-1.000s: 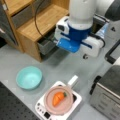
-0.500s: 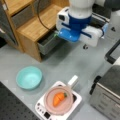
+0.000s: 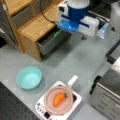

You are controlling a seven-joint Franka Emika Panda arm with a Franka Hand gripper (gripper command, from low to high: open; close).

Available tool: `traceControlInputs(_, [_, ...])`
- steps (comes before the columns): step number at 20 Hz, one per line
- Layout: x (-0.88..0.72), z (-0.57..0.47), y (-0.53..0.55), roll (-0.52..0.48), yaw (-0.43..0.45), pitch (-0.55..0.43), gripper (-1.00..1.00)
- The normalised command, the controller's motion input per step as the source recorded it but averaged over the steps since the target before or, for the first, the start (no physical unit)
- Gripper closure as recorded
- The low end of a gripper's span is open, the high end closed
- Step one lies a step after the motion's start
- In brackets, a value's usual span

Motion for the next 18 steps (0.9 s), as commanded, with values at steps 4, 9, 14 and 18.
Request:
traceControlInputs(4, [-0.15,-0.07,-0.28,-0.013,0.127,-0.128,-1.0])
traceControlInputs(9, [-0.13,-0.04,-0.19,-0.024,0.114,-0.118,-1.0])
traceControlInputs(14, [-0.08,-0.04,-0.13,-0.052,0.119,-0.101,-1.0])
traceControlInputs(18, [-0.03,-0.06,-0.14,-0.051,0.125,-0.098,-1.0])
